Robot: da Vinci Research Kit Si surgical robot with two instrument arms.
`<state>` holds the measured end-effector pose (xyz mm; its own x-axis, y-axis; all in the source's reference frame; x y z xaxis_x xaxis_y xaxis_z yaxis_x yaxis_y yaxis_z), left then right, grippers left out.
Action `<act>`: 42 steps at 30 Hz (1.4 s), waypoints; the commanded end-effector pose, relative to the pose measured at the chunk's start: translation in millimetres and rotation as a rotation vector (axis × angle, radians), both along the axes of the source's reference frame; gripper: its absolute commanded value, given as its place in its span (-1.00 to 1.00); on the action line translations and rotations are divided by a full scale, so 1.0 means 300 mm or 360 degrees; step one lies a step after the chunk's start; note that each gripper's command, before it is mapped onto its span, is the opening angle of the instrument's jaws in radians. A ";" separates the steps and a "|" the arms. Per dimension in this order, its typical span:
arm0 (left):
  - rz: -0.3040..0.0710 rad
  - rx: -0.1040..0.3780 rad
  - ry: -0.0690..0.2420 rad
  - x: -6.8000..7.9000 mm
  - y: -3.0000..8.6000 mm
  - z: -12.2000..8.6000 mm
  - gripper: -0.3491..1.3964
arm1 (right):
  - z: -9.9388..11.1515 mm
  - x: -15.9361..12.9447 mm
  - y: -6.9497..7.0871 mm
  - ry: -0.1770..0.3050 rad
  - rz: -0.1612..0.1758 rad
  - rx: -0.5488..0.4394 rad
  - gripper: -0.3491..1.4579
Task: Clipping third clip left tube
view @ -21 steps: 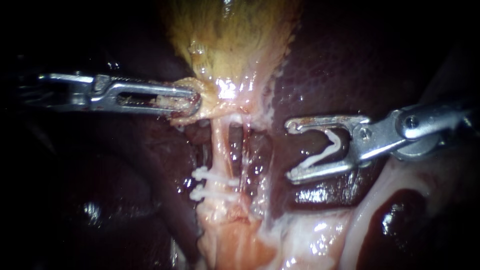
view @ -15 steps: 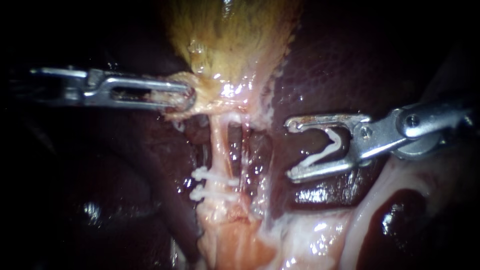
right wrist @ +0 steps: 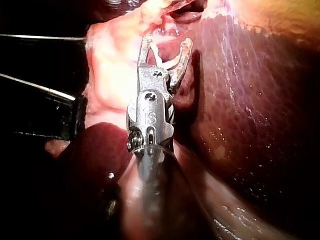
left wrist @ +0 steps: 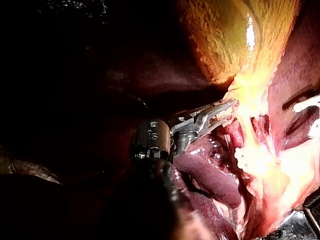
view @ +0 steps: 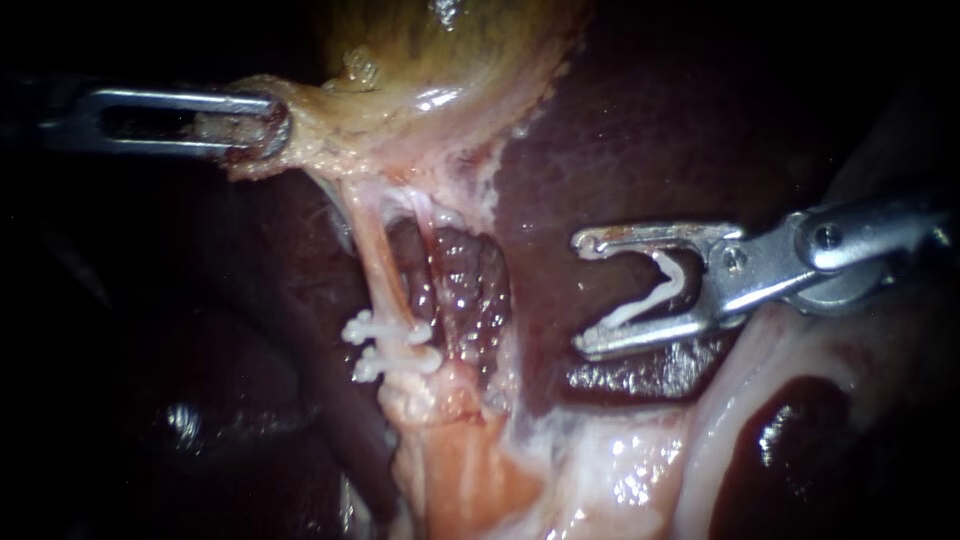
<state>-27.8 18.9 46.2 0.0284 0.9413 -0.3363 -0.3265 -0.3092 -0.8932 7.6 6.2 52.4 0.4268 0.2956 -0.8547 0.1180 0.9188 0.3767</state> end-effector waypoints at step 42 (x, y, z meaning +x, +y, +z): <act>-0.0011 -0.0004 0.0010 -0.0030 -0.0011 0.0001 -1.00 | 0.0241 0.0420 -0.0067 0.0012 0.0188 0.0490 -0.06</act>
